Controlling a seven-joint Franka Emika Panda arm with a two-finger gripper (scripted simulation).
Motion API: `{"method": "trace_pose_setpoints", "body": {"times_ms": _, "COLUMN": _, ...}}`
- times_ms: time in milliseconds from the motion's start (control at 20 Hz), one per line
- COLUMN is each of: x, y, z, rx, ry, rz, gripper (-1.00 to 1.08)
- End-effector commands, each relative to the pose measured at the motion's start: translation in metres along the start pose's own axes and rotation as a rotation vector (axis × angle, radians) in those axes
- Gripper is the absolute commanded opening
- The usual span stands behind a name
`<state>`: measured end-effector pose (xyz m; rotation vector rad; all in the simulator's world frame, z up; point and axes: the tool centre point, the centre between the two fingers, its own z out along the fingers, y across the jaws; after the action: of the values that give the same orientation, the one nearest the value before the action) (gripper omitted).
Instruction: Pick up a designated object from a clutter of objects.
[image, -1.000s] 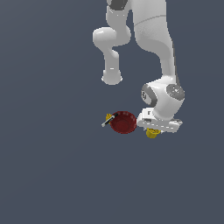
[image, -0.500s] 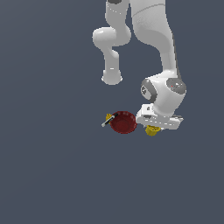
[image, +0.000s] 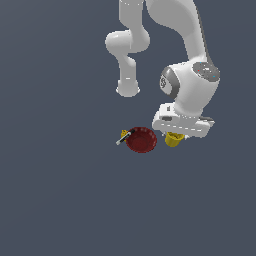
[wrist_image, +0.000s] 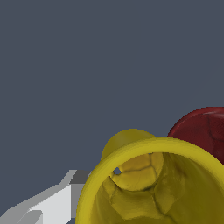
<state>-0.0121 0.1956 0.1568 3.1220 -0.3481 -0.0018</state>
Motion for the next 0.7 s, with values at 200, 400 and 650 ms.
{"method": "trace_pose_setpoints", "body": {"times_ms": 200, "x": 0.004, "y": 0.021, "z": -0.075, "rx": 0.002, "ry": 0.001, "rz": 0.000, "gripper": -1.00}}
{"method": "trace_pose_setpoints", "body": {"times_ms": 400, "x": 0.007, "y": 0.034, "z": -0.119, "rx": 0.003, "ry": 0.000, "rz": 0.000, "gripper": -1.00}}
{"method": "trace_pose_setpoints", "body": {"times_ms": 650, "x": 0.011, "y": 0.049, "z": -0.173, "rx": 0.003, "ry": 0.000, "rz": 0.000, "gripper": -1.00}}
